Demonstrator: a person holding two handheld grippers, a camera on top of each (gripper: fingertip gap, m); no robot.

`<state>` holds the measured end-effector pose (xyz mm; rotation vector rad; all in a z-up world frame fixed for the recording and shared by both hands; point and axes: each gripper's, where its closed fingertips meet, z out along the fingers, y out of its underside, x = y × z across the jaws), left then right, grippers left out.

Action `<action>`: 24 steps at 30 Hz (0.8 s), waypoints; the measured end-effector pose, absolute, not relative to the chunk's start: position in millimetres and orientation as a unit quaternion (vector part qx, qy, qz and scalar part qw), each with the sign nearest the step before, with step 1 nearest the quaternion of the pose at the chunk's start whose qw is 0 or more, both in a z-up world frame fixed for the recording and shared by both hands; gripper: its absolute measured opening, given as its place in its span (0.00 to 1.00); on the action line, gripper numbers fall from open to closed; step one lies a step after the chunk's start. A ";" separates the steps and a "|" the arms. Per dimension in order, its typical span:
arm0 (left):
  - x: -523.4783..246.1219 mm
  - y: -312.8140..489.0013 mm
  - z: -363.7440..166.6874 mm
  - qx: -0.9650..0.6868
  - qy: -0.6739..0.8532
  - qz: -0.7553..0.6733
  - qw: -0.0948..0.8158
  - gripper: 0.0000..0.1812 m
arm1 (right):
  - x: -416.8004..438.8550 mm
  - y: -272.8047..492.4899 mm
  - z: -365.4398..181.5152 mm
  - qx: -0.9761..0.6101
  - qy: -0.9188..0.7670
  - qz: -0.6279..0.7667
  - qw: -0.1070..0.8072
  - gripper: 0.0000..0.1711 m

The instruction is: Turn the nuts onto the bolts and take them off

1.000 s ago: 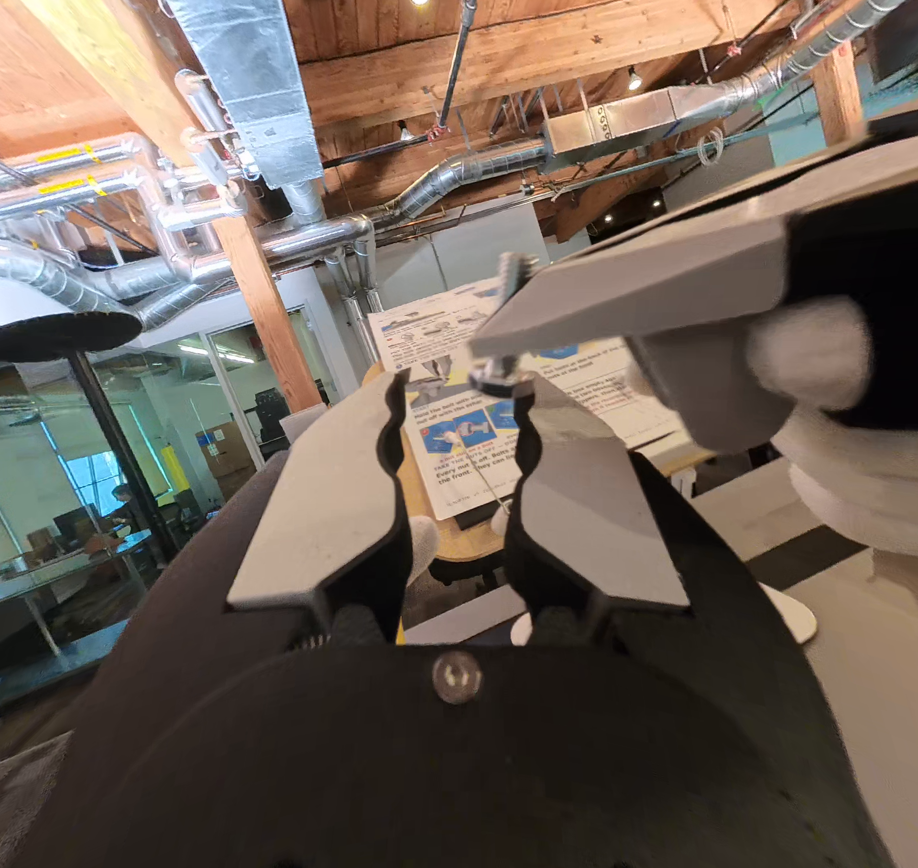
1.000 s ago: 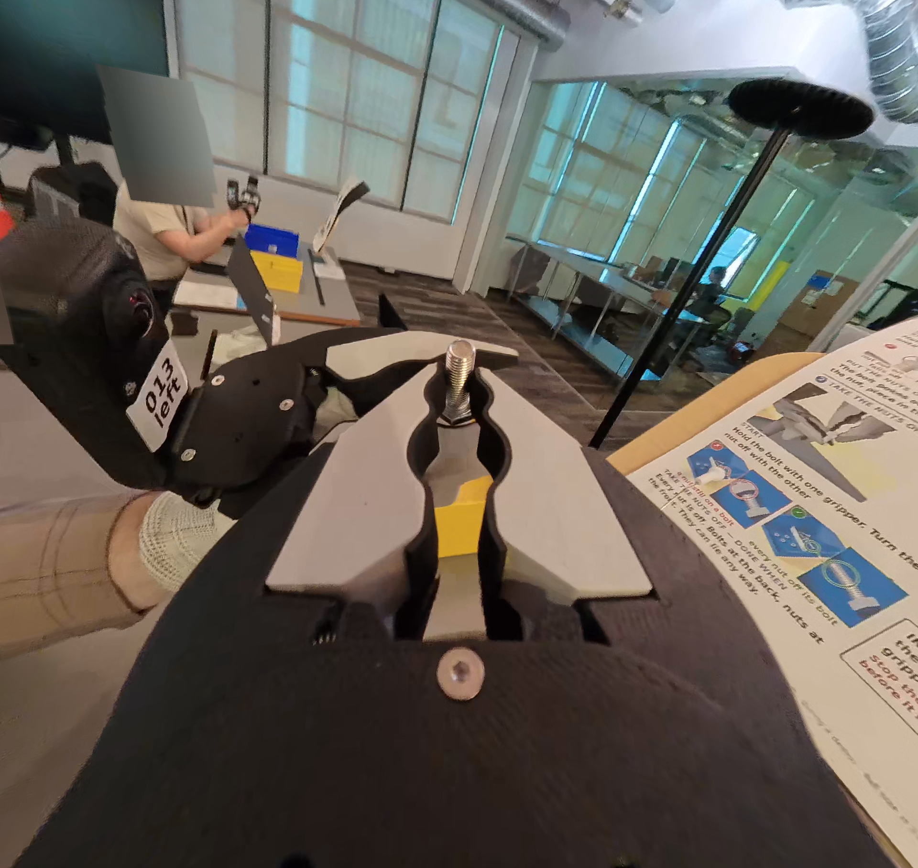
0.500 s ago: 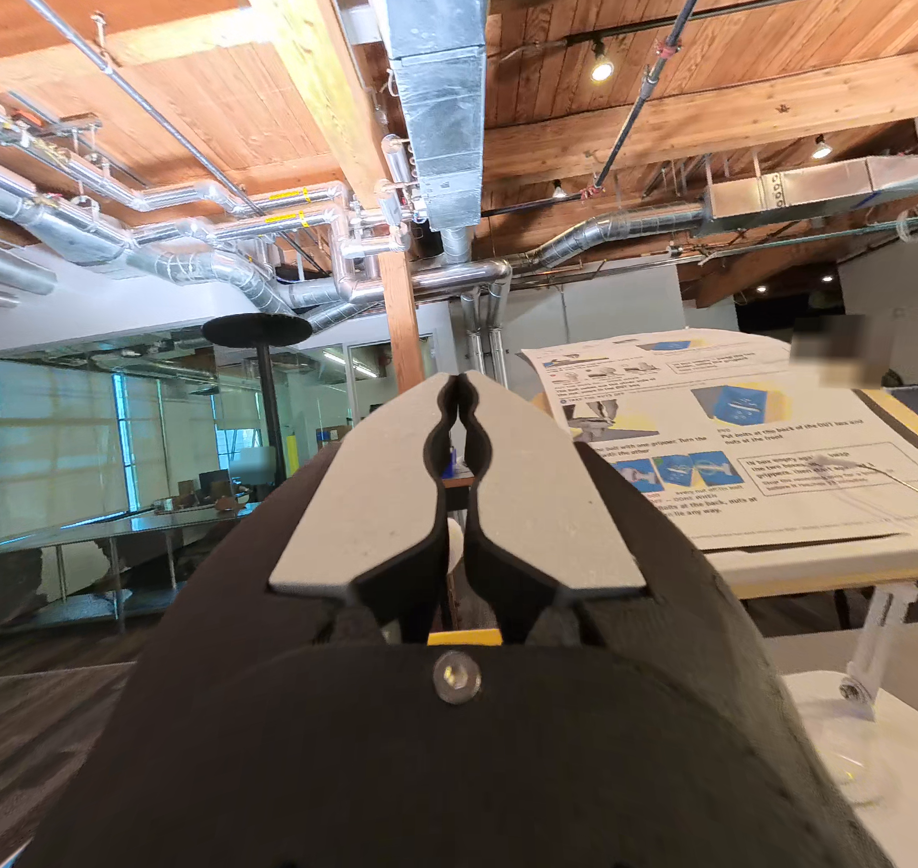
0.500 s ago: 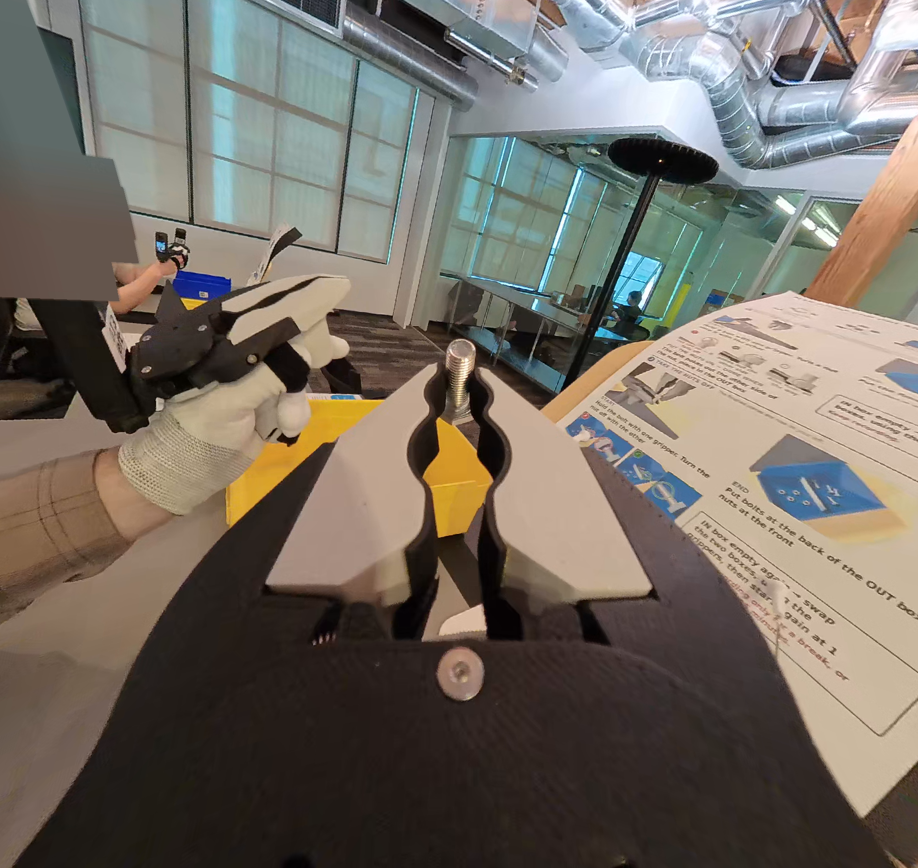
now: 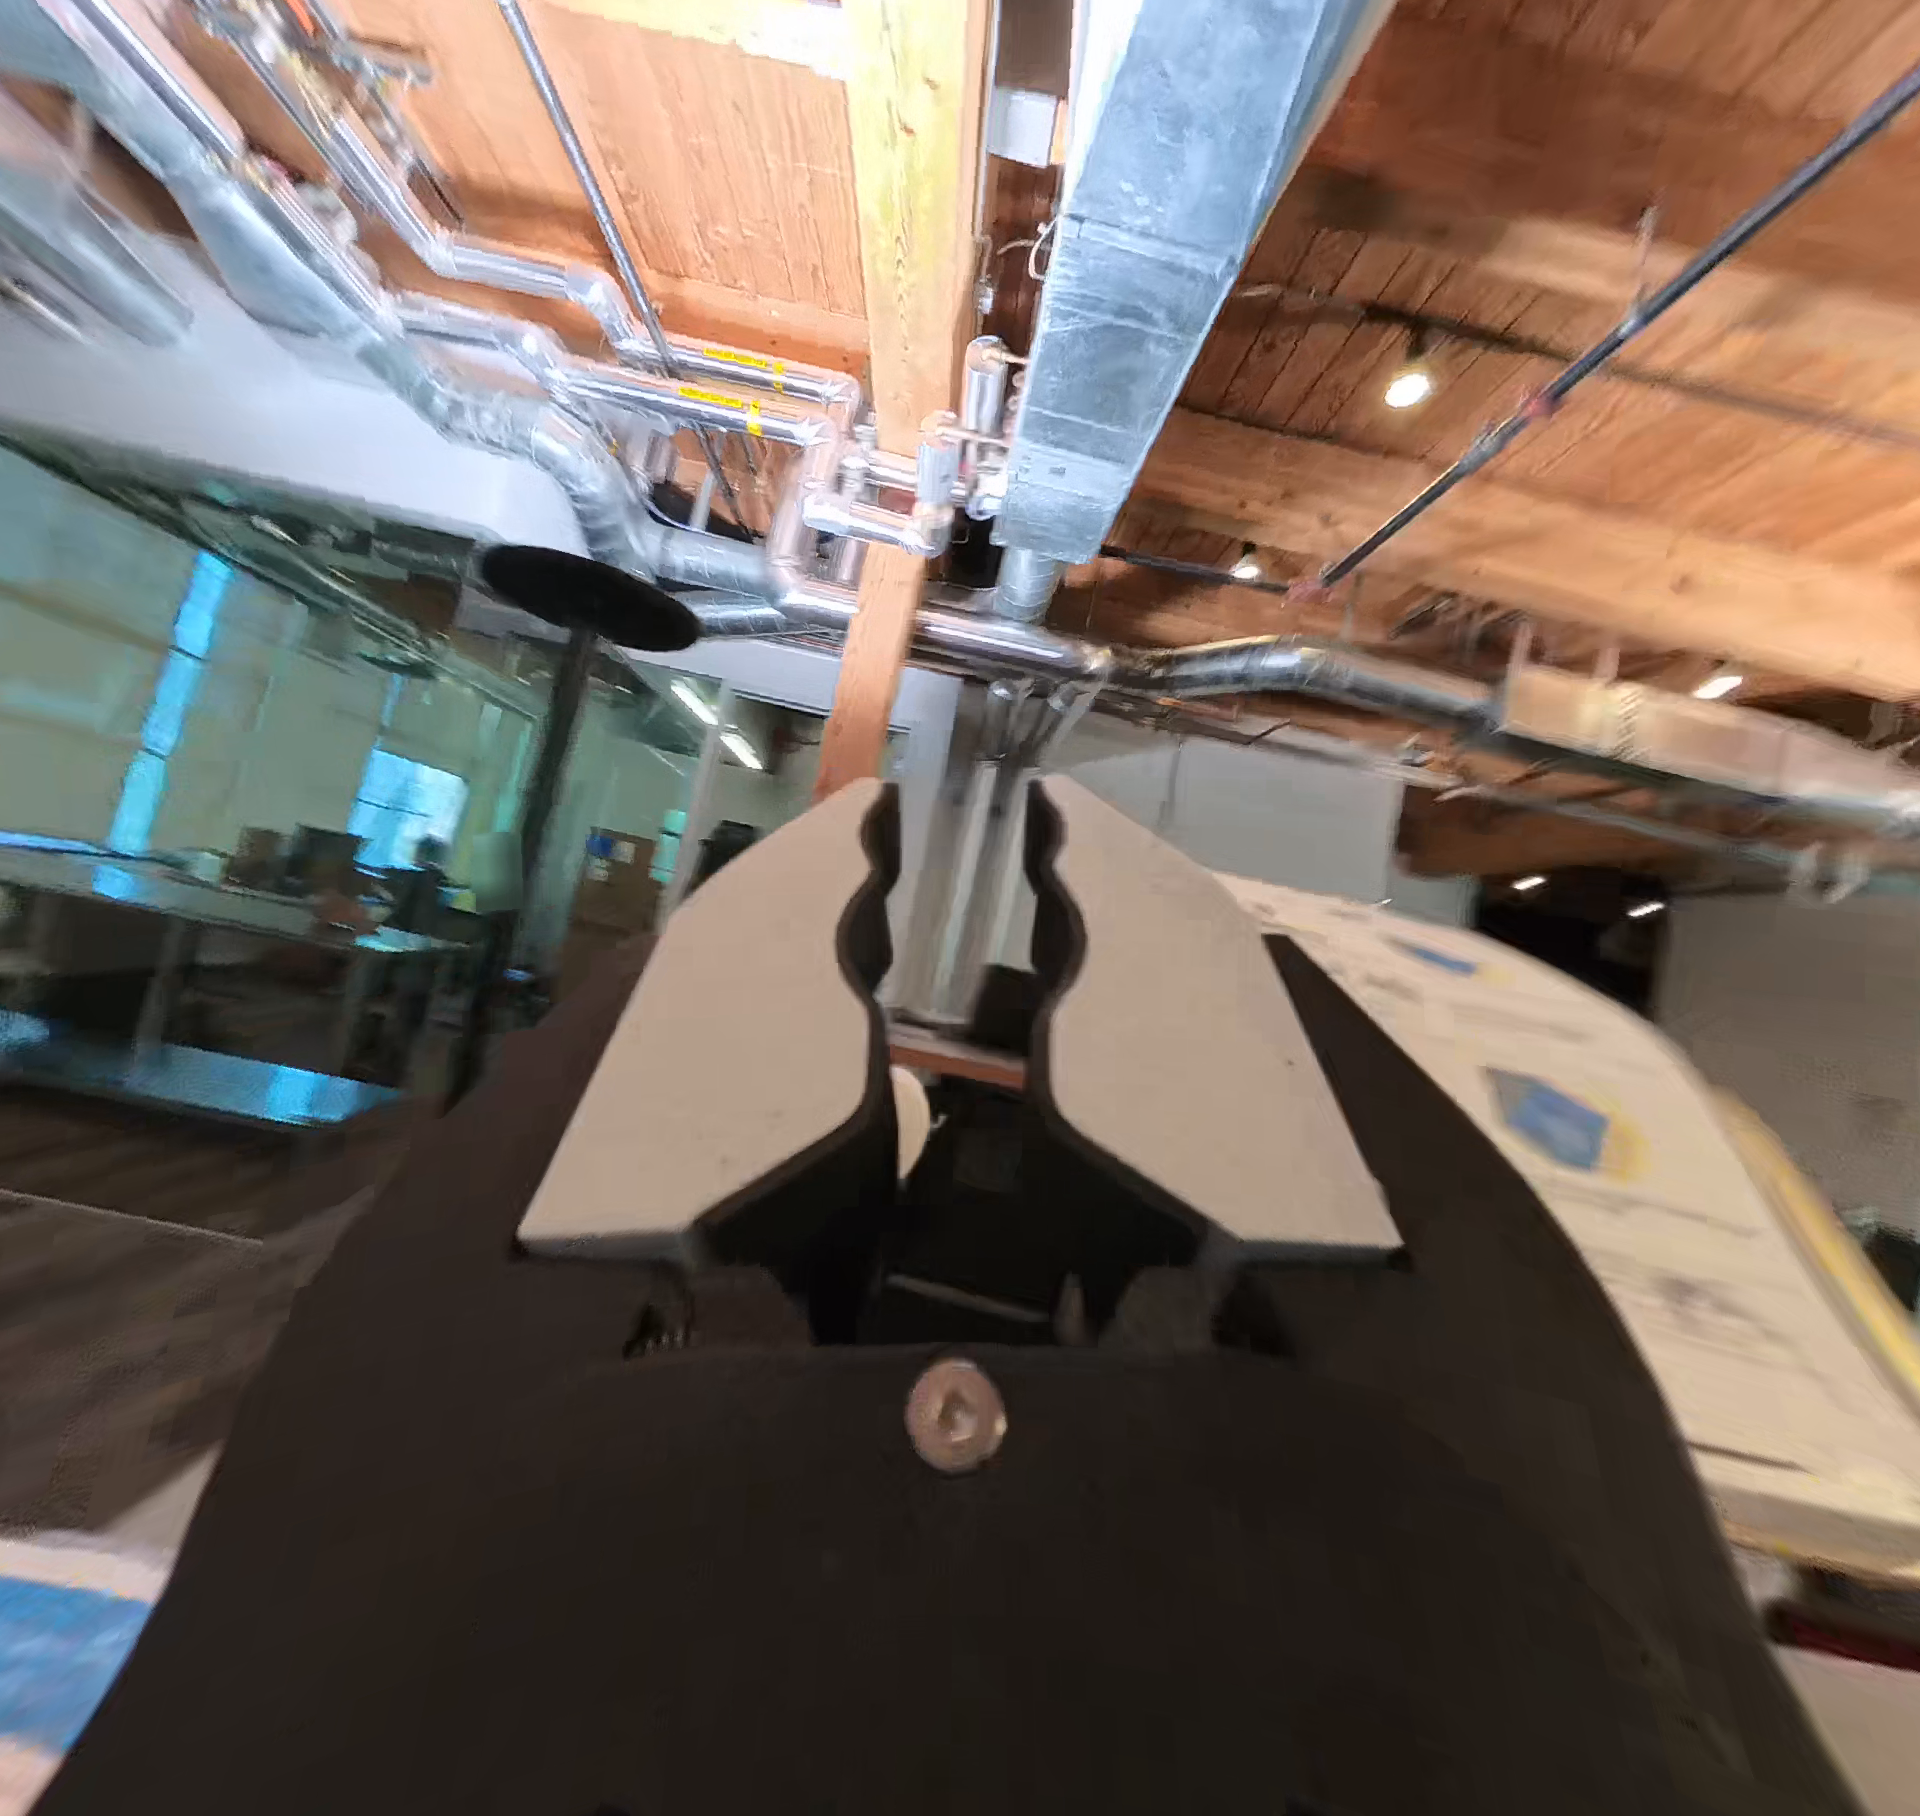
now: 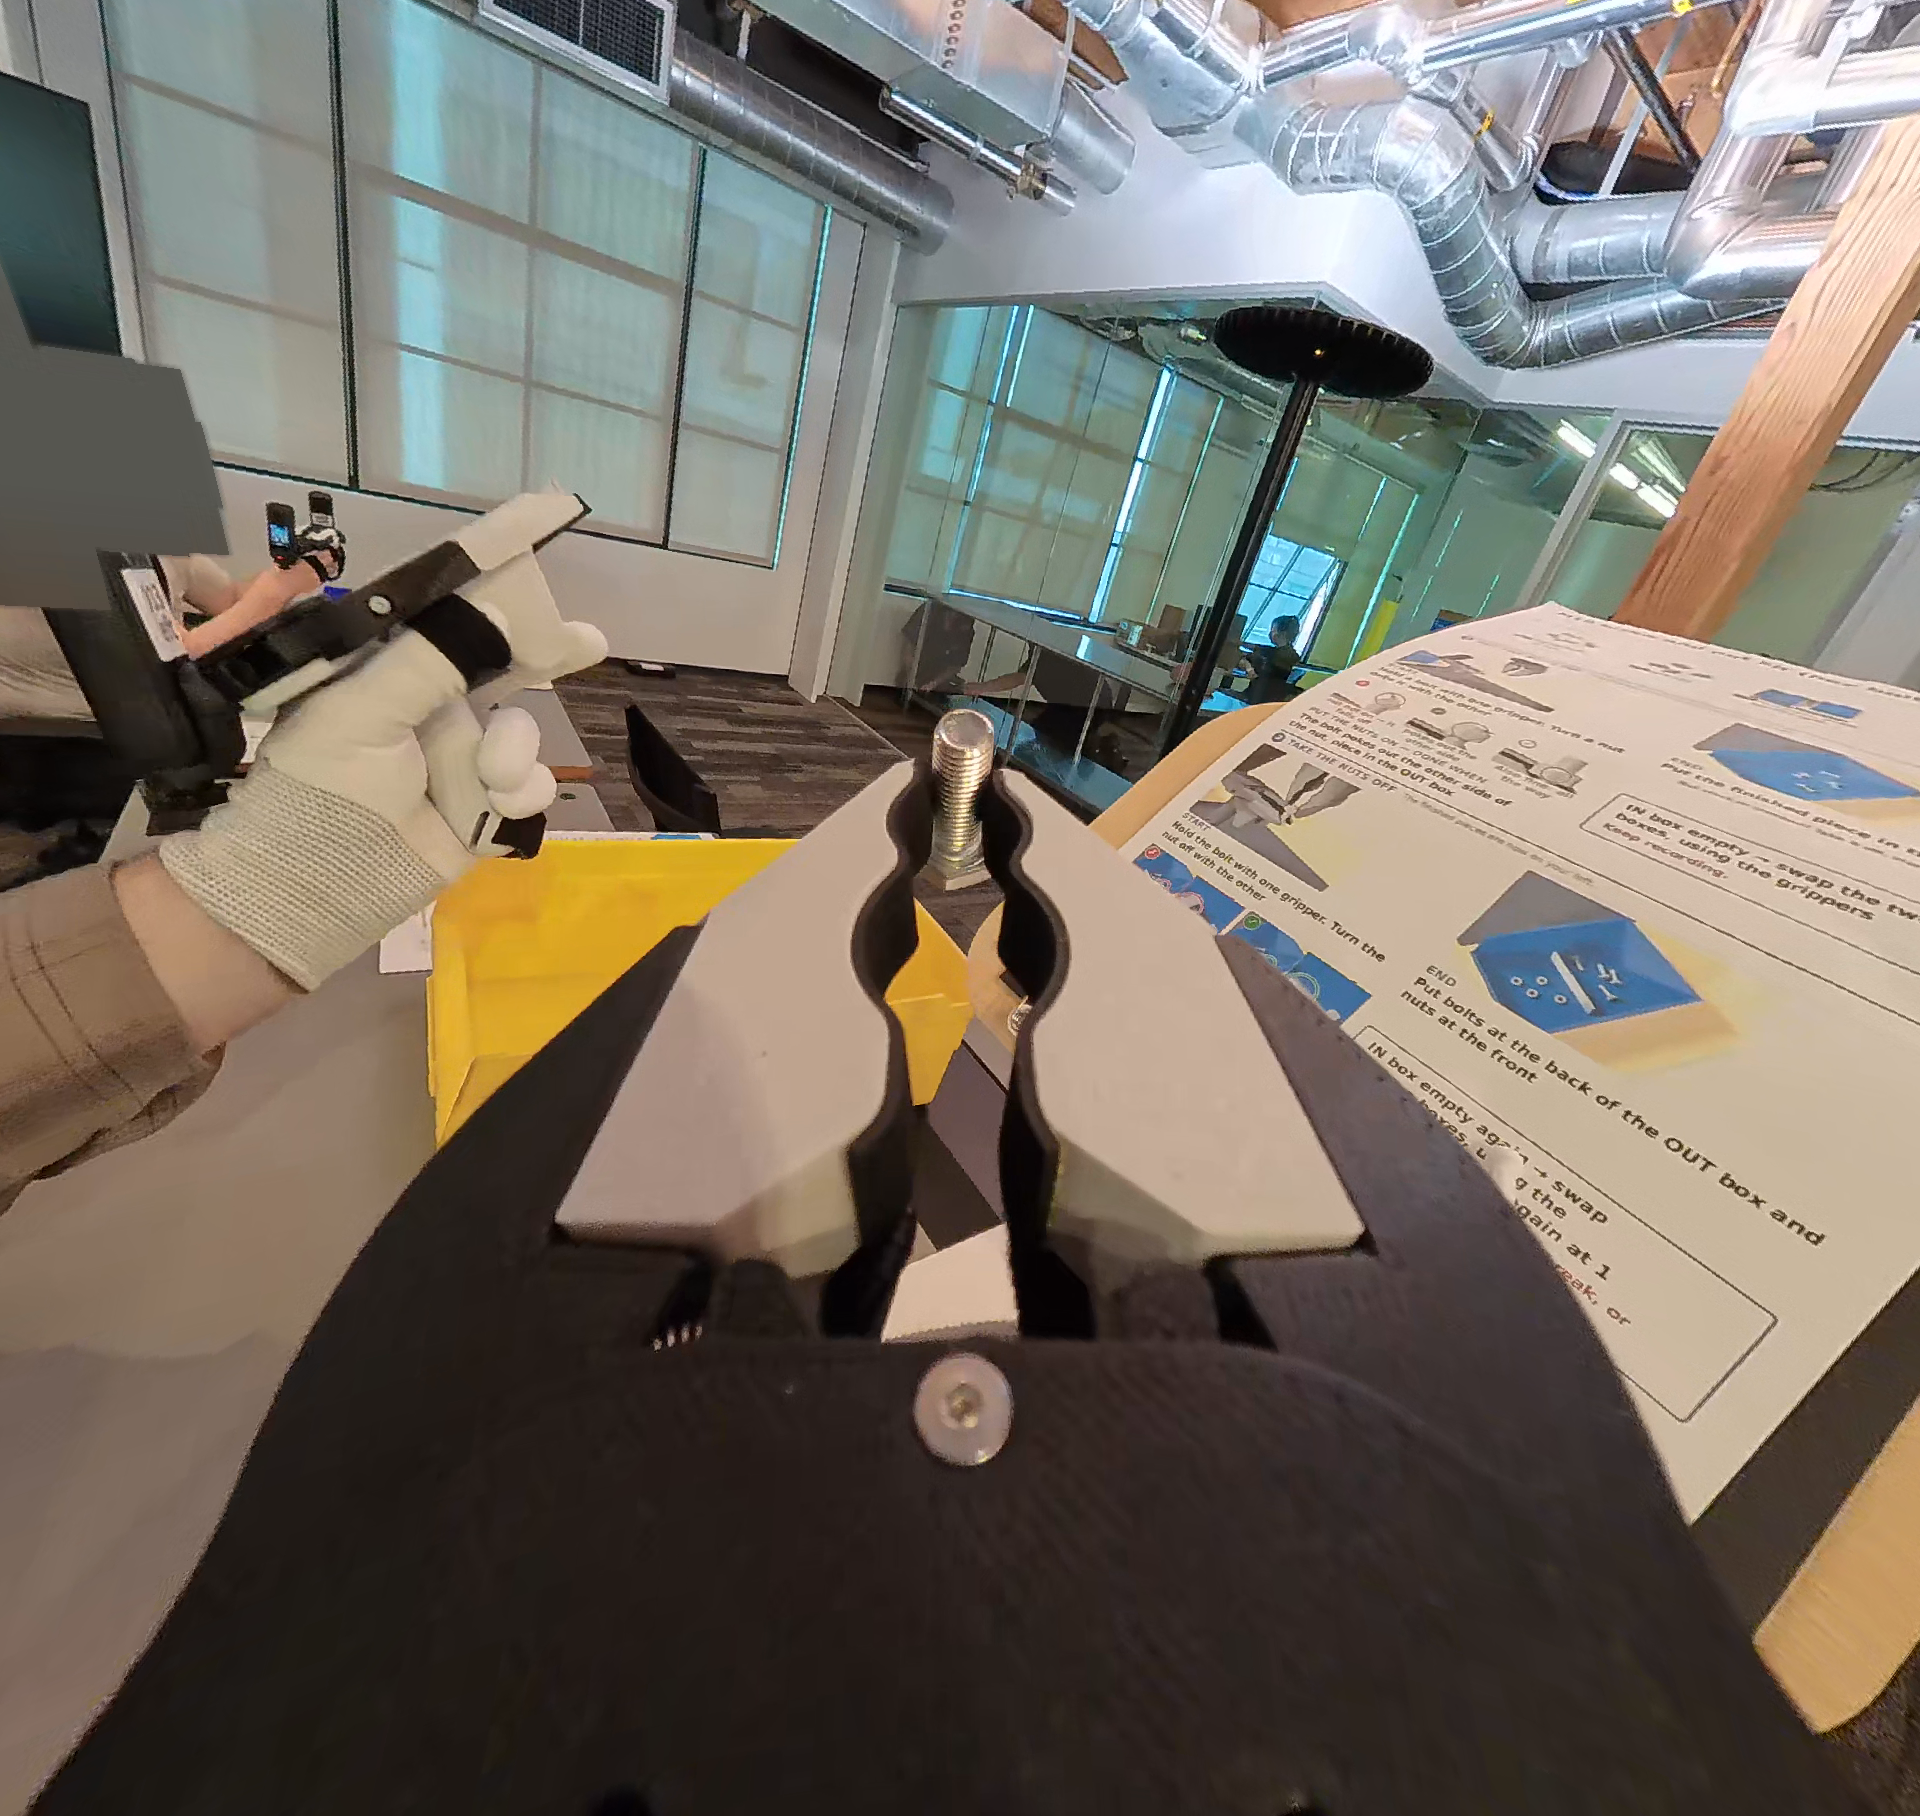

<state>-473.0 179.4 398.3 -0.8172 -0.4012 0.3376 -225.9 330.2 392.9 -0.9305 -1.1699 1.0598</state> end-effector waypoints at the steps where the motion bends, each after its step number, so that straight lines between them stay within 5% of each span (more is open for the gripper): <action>1: -473.9 179.1 399.9 -0.387 -0.198 0.113 0.893 0.15 | -225.4 330.6 392.7 -0.403 -0.506 0.460 0.608 0.04; 4: -470.4 176.4 405.1 -0.366 -0.188 -0.007 0.911 0.00 | -223.2 332.6 393.1 -0.405 -0.503 0.463 0.607 0.04; 8: -465.8 176.3 410.4 -0.354 -0.172 -0.093 0.914 0.00 | -218.7 337.3 394.0 -0.407 -0.499 0.463 0.609 0.04; 11: -465.8 173.2 414.9 -0.335 -0.178 -0.120 0.917 0.19 | -216.2 341.3 392.9 -0.411 -0.497 0.460 0.610 0.04; 14: -462.4 168.5 421.9 -0.322 -0.173 -0.139 0.920 0.24 | -216.0 343.6 390.8 -0.414 -0.498 0.459 0.608 0.04; 16: -459.0 162.7 424.3 -0.315 -0.164 -0.126 0.927 0.00 | -216.1 344.5 389.9 -0.414 -0.498 0.461 0.607 0.04; 21: -454.9 162.8 427.5 -0.324 -0.149 -0.138 0.924 0.00 | -215.7 347.2 388.0 -0.417 -0.497 0.461 0.605 0.04; 24: -456.0 162.1 428.6 -0.323 -0.156 -0.128 0.925 0.16 | -213.9 347.9 388.9 -0.417 -0.498 0.458 0.608 0.04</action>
